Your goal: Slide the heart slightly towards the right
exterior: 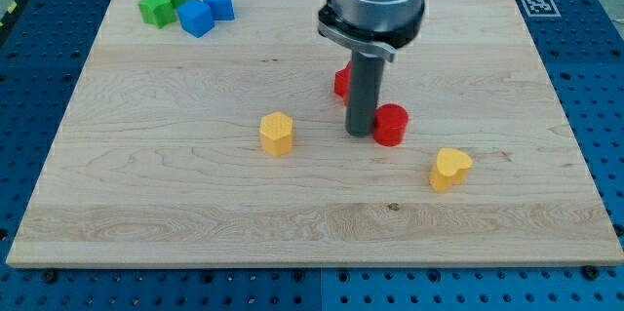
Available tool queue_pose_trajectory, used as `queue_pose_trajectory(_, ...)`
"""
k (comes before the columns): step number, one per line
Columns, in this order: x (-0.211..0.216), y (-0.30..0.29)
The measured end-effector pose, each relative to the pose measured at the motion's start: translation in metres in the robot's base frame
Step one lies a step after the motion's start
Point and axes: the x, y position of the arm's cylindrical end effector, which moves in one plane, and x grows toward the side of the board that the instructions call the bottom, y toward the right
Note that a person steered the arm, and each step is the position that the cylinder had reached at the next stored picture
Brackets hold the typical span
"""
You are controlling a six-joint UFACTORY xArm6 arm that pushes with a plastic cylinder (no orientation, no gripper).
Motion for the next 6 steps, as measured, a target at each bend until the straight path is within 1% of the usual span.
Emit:
queue_pose_trajectory(3, 0.053, 0.059)
queue_pose_trajectory(4, 0.054, 0.083)
queue_pose_trajectory(5, 0.054, 0.092)
queue_pose_trajectory(6, 0.051, 0.081)
